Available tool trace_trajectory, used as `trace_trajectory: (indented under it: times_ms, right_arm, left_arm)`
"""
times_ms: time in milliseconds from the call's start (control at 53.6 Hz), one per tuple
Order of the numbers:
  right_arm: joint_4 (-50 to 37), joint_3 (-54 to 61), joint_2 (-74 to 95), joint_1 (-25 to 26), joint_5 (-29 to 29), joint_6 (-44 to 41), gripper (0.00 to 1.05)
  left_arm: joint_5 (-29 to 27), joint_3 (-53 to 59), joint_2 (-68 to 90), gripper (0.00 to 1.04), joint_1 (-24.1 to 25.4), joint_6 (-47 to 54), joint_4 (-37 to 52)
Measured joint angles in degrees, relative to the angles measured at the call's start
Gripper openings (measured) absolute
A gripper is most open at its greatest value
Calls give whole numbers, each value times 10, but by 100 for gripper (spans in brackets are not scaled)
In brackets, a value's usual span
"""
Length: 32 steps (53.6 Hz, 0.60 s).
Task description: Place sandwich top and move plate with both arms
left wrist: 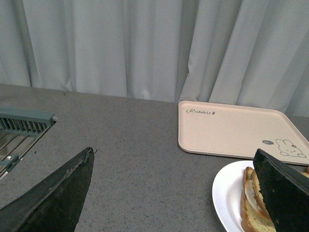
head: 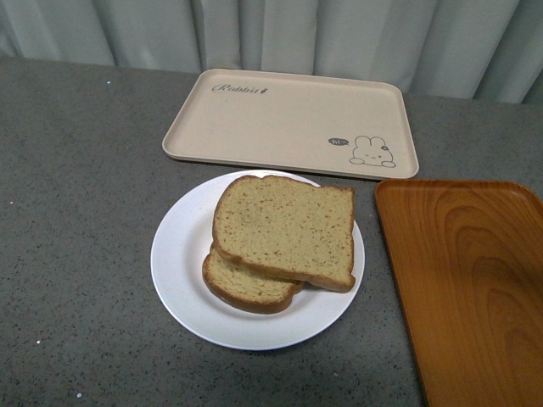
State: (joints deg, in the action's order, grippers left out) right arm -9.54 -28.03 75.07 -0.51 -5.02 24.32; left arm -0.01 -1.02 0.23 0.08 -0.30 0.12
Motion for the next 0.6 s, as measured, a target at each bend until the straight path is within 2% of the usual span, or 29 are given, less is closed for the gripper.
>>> trace_trajectory:
  times_ms: [56, 93, 168, 205, 224, 280, 485, 541, 597]
  right_arm:
    - [-14, 25, -34, 12, 31, -26, 95]
    - [-165, 84, -32, 12, 52, -84, 87]
    - [-393, 175, -26, 8, 52, -170, 72]
    - [-475, 204, -42, 6, 50, -200, 62]
    - [-487, 206, -49, 6, 50, -205, 60]
    - [-494, 214, -91, 6, 52, -222, 46]
    - [-438, 245, -169, 6, 50, -236, 15]
    - [-412, 253, -204, 6, 50, -239, 2]
    - [-389, 259, -236, 6, 51, -241, 1]
  left_arm:
    - [0, 0, 0, 98, 0, 0, 0]
    - [0, 0, 0, 98, 0, 0, 0]
    - [2, 0, -1, 98, 0, 0, 0]
    - [0, 0, 0, 98, 0, 0, 0]
    - [0, 0, 0, 98, 0, 0, 0]
    - [0, 0, 0, 98, 0, 0, 0]
    - [0, 0, 0, 98, 0, 0, -1]
    - [0, 0, 0, 98, 0, 0, -1]
    - [0, 0, 0, 98, 0, 0, -1]
